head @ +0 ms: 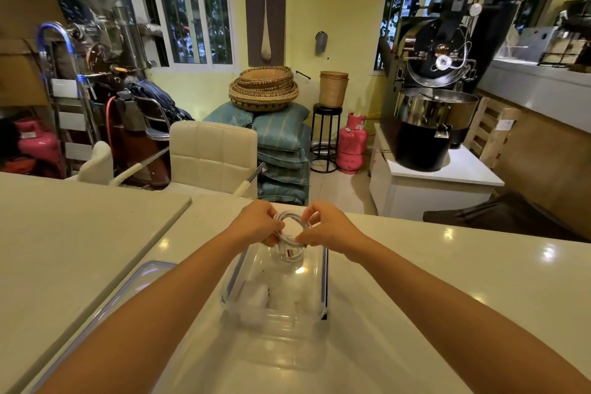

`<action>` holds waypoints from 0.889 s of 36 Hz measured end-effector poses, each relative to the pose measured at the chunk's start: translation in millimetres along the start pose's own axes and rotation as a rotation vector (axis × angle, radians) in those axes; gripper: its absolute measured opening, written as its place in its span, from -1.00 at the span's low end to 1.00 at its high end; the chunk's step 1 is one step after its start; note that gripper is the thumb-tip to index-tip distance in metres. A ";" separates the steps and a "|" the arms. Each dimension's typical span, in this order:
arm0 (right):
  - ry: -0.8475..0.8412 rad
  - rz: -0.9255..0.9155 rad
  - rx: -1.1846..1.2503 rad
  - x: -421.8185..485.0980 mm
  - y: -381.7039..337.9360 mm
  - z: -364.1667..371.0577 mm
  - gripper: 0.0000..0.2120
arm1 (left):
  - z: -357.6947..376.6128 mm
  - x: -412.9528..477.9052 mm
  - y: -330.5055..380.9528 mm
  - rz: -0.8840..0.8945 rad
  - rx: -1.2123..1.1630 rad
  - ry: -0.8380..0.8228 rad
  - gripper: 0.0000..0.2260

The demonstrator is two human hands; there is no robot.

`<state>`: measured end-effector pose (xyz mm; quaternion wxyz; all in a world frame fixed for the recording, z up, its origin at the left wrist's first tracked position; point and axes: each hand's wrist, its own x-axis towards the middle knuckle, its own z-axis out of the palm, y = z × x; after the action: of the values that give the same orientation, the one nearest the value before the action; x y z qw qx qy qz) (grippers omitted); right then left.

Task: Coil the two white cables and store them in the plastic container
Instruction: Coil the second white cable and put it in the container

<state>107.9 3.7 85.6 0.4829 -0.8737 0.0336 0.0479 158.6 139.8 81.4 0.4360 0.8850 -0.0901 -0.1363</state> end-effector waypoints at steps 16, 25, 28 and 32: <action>-0.235 0.008 -0.856 23.3 -11.0 24.0 -0.77 | 23.3 3.6 -21.8 -0.111 0.474 -0.262 -0.76; -0.429 -0.063 -1.227 22.6 -8.6 39.4 -0.67 | 36.9 1.0 -22.3 -0.052 0.849 -0.309 -0.81; -0.437 -0.095 -1.296 25.2 -6.9 42.5 -0.65 | 38.0 2.3 -26.4 -0.021 0.890 -0.270 -0.67; -0.445 -0.099 -1.325 27.2 -3.7 44.1 -0.71 | 38.7 2.8 -29.4 -0.005 0.894 -0.234 -0.69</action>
<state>133.1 42.6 62.3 -0.1543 -0.9540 -0.1422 0.2141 150.0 127.8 35.0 -0.0019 0.9651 -0.1863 -0.1841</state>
